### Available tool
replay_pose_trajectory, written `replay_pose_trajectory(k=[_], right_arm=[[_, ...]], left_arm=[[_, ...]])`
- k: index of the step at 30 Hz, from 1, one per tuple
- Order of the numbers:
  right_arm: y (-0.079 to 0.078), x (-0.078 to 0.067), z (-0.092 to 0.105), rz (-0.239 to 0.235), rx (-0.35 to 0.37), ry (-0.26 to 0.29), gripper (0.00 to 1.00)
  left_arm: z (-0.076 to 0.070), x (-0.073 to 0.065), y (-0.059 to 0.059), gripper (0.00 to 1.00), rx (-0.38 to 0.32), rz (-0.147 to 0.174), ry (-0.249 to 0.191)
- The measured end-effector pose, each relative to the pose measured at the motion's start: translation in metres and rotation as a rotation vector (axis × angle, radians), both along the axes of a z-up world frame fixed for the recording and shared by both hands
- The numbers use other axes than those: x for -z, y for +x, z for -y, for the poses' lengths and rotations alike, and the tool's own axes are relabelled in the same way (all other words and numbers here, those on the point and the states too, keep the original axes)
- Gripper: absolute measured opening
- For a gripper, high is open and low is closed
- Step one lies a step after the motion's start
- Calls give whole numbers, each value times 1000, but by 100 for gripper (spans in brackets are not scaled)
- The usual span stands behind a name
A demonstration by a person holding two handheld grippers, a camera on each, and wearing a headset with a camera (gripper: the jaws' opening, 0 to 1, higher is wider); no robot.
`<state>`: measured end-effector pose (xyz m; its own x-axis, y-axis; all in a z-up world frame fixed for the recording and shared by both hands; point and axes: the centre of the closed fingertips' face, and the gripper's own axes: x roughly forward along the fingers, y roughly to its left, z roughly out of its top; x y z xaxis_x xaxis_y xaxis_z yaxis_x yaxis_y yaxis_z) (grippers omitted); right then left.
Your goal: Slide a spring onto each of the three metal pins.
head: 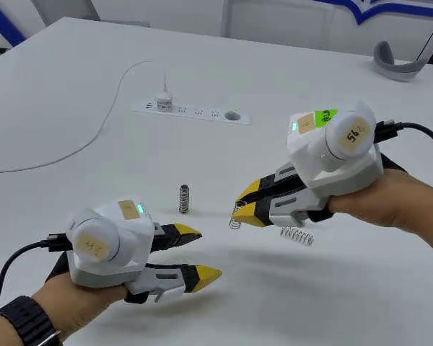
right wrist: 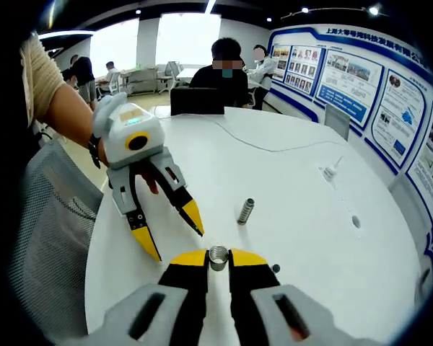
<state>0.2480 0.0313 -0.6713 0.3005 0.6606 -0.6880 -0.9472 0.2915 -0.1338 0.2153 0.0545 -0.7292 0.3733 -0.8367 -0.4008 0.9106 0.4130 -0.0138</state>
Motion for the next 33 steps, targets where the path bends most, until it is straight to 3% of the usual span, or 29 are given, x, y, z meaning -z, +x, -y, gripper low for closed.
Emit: replay_pose_trajectory(k=[22,33], right_arm=[[43,-8,26,41,134,-2,12],[57,-1,26,36,175,6,12]], left_arm=[[-2,5,-2,45,-14,-18,3],[-3,7,-2,45,-18,-20,6]])
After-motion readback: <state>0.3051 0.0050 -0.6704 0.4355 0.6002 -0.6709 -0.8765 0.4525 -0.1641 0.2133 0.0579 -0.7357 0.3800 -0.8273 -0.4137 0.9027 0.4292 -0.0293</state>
